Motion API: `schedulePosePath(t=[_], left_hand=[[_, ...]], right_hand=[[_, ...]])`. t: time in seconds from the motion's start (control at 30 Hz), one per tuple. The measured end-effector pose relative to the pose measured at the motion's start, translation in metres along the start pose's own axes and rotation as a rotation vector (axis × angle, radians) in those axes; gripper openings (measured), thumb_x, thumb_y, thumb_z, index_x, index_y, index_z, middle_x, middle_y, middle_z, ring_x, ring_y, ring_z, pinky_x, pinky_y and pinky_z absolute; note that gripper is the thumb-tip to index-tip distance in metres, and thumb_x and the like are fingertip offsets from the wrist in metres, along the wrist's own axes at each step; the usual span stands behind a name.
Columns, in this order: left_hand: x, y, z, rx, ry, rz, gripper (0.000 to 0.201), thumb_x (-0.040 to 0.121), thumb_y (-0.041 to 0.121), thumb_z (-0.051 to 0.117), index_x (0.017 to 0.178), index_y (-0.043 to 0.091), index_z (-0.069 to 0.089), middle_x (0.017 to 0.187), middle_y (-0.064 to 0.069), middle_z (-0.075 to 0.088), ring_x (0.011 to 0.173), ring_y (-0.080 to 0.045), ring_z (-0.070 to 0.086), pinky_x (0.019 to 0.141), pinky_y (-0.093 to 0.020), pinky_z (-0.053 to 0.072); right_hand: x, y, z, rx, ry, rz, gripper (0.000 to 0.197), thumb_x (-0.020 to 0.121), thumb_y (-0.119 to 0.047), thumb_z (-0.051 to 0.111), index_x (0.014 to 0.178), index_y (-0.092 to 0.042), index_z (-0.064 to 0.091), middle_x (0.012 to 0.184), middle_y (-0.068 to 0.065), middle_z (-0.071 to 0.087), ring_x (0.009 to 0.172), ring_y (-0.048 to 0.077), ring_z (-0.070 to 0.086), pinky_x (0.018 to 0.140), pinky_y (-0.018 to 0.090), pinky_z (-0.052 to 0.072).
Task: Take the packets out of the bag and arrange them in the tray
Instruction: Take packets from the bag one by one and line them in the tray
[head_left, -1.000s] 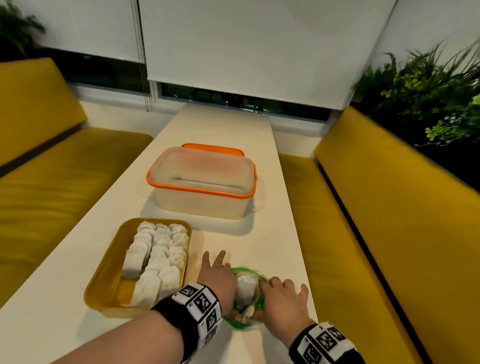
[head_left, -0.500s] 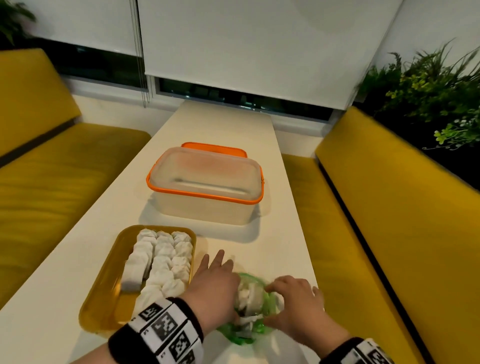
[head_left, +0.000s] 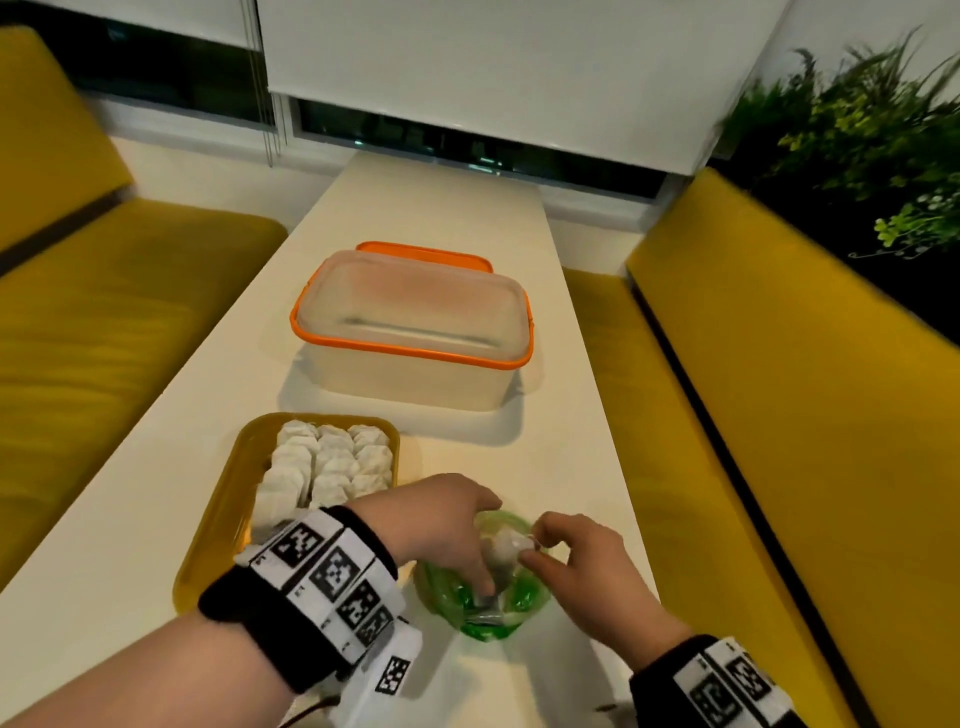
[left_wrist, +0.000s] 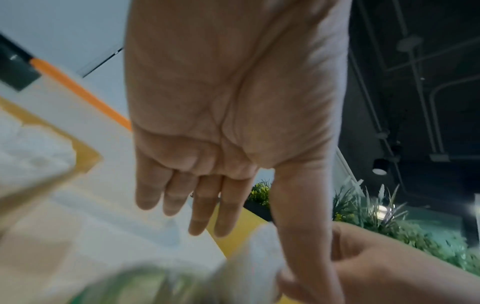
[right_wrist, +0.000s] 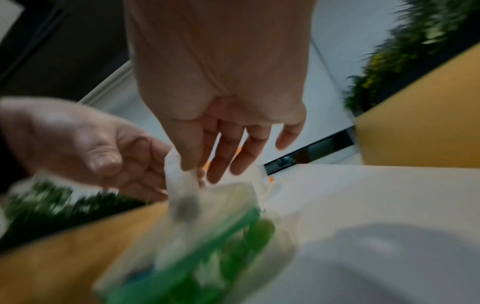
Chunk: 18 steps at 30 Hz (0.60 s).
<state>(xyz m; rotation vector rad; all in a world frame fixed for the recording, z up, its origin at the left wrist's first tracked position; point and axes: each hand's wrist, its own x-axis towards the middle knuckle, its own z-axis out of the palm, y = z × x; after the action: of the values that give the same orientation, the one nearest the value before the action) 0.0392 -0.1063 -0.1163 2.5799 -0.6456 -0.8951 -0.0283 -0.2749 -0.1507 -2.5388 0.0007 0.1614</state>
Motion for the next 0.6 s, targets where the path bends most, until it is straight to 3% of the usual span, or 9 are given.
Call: schedulePosePath(t=[0.07, 0.13, 0.17, 0.23, 0.33, 0.4, 0.47, 0.53, 0.6], left_hand=[[0.003, 0.005, 0.003, -0.114, -0.019, 0.070, 0.078, 0.069, 0.035, 0.079, 0.139, 0.026, 0.045, 0.135, 0.003, 0.053, 0.119, -0.018, 0.052, 0.097, -0.028, 0.045], [0.006, 0.009, 0.008, -0.225, 0.013, 0.172, 0.033, 0.079, 0.033, 0.070, 0.110, 0.025, 0.062, 0.107, 0.002, 0.065, 0.098, -0.015, 0.058, 0.080, -0.026, 0.046], [0.006, 0.008, 0.011, -0.325, 0.047, 0.203, 0.011, 0.084, 0.030, 0.064, 0.093, 0.024, 0.063, 0.093, 0.003, 0.065, 0.087, -0.014, 0.057, 0.072, -0.026, 0.044], [0.004, 0.006, 0.010, -0.621, 0.078, 0.201, 0.012, 0.091, 0.024, 0.056, 0.085, 0.018, 0.064, 0.080, 0.003, 0.063, 0.075, -0.012, 0.056, 0.068, -0.025, 0.044], [0.001, 0.000, -0.001, -1.037, 0.161, 0.100, 0.019, 0.098, 0.011, 0.044, 0.106, 0.014, 0.060, 0.081, -0.006, 0.067, 0.068, -0.017, 0.067, 0.071, -0.030, 0.054], [-0.001, -0.005, -0.008, -1.151, 0.257, 0.057, 0.016, 0.098, 0.011, 0.042, 0.108, 0.012, 0.054, 0.073, -0.011, 0.067, 0.057, -0.020, 0.066, 0.060, -0.030, 0.055], [-0.004, -0.008, -0.009, -1.229, 0.269, 0.031, 0.007, 0.098, 0.015, 0.045, 0.100, 0.011, 0.051, 0.067, -0.012, 0.068, 0.051, -0.022, 0.065, 0.055, -0.029, 0.055], [-0.007, -0.009, -0.005, -1.277, 0.250, 0.003, 0.007, 0.097, 0.015, 0.047, 0.096, 0.010, 0.051, 0.074, -0.014, 0.070, 0.056, -0.024, 0.067, 0.058, -0.031, 0.056], [-0.010, -0.011, 0.000, -1.330, 0.282, -0.011, 0.005, 0.096, 0.009, 0.050, 0.095, 0.007, 0.054, 0.083, -0.018, 0.069, 0.066, -0.026, 0.069, 0.061, -0.033, 0.058]], right_hand=[[0.000, 0.001, -0.009, 0.125, -0.003, -0.012, 0.027, 0.083, -0.030, 0.068, 0.062, -0.038, 0.052, 0.069, -0.016, 0.057, 0.067, -0.001, 0.049, 0.067, 0.020, 0.037], [0.001, -0.005, -0.018, 0.200, -0.018, -0.034, 0.027, 0.082, -0.027, 0.070, 0.062, -0.037, 0.056, 0.069, -0.014, 0.060, 0.066, -0.002, 0.050, 0.062, 0.013, 0.037], [0.004, -0.009, -0.022, 0.216, -0.008, -0.049, 0.025, 0.082, -0.025, 0.070, 0.063, -0.035, 0.058, 0.069, -0.012, 0.061, 0.066, -0.002, 0.050, 0.061, 0.011, 0.037], [0.012, -0.012, -0.027, 0.202, 0.091, -0.070, 0.018, 0.083, -0.022, 0.069, 0.071, -0.030, 0.060, 0.070, -0.010, 0.061, 0.067, 0.000, 0.051, 0.063, 0.011, 0.039], [0.023, -0.006, -0.026, 0.012, 0.185, -0.012, 0.008, 0.085, -0.025, 0.066, 0.083, -0.030, 0.059, 0.074, -0.018, 0.055, 0.074, 0.004, 0.052, 0.077, 0.025, 0.047], [0.022, -0.002, -0.017, -0.158, 0.071, -0.061, 0.008, 0.085, -0.032, 0.065, 0.093, -0.032, 0.062, 0.080, -0.021, 0.055, 0.085, 0.008, 0.052, 0.085, 0.032, 0.045], [0.020, -0.001, -0.004, -0.332, -0.058, -0.132, 0.027, 0.084, -0.038, 0.063, 0.110, -0.033, 0.061, 0.099, -0.016, 0.060, 0.099, 0.012, 0.050, 0.089, 0.033, 0.037], [0.020, 0.002, 0.009, -0.475, -0.108, -0.147, 0.035, 0.084, -0.039, 0.060, 0.119, -0.034, 0.056, 0.112, -0.009, 0.059, 0.108, 0.018, 0.048, 0.089, 0.036, 0.032], [0.021, 0.005, 0.019, -0.530, -0.089, -0.146, 0.028, 0.087, -0.034, 0.056, 0.114, -0.031, 0.056, 0.112, -0.005, 0.057, 0.109, 0.022, 0.048, 0.087, 0.037, 0.032]])
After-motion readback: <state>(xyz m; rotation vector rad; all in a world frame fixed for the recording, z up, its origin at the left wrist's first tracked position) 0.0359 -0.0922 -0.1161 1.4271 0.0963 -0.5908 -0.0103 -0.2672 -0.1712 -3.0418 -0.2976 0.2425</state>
